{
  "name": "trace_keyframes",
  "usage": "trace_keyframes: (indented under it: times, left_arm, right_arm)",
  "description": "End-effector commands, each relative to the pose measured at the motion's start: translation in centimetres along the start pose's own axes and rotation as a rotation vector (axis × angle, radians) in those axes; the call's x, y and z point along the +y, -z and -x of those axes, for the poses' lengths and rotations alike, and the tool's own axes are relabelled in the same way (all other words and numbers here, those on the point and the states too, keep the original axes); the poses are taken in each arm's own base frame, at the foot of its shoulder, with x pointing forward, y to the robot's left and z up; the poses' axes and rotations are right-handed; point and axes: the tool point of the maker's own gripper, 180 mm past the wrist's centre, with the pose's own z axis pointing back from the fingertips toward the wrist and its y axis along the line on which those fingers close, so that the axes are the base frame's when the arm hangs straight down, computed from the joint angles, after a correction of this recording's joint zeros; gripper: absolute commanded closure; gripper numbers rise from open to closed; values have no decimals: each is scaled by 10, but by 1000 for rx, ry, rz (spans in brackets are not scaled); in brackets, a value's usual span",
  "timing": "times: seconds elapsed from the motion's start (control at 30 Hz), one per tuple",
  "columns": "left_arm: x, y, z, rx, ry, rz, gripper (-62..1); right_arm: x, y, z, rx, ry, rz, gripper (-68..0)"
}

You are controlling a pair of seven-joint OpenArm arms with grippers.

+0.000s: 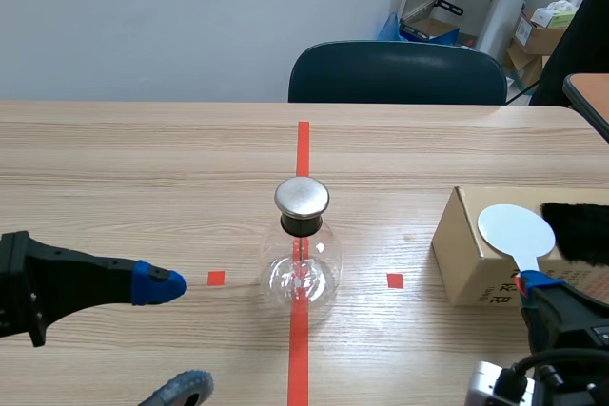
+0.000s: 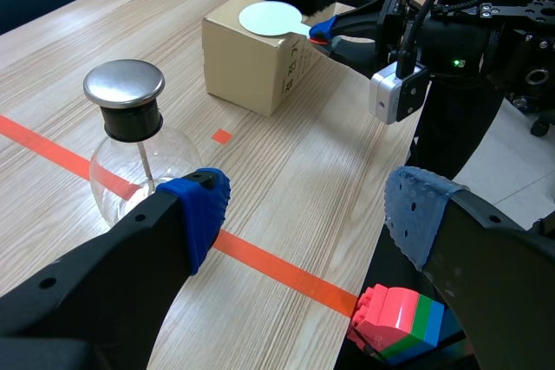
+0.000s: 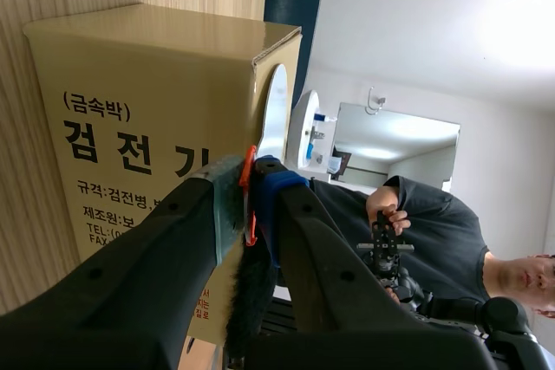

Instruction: Do the electroscope experiment

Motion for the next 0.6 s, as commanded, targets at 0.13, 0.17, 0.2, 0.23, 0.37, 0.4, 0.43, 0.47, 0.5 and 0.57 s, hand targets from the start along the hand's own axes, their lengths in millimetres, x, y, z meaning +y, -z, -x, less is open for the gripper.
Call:
trace_keyframes:
  times: [0.13,0.17,0.2,0.23,0.37,0.4,0.43,0.47,0.5,0.57]
  left_arm:
    - [-2,1,-7,-31,-7,7,-405]
    - [-2,1,-7,-31,-7,7,-405]
    - [-2,1,-7,-31,-7,7,-405]
    - [-2,1,-7,-31,-7,7,-405]
    - [-2,1,-7,-31,-7,7,-405]
    - [-2,1,-7,-30,-7,7,-405]
    - [-2,1,-7,-30,-7,7,-405]
    - [-2,1,-7,-30,-7,7,-405]
    - [-2,1,-7,-30,-7,7,-405]
    - [-2,1,-7,-30,-7,7,-405]
  right_arm:
    - [-9,4,8,18,-16,33,-6]
    - [-9,4,8,18,-16,33,-6]
    - [-9,4,8,18,-16,33,-6]
    - [-9,4,8,18,-16,33,-6]
    - [-9,4,8,18,-16,33,-6]
    - [-9,4,8,18,-16,33,-6]
    - [-9,4,8,18,-16,33,-6]
    - [-9,4,8,18,-16,33,-6]
    - [-9,4,8,18,-16,33,-6]
    - [-9,4,8,18,-16,33,-6]
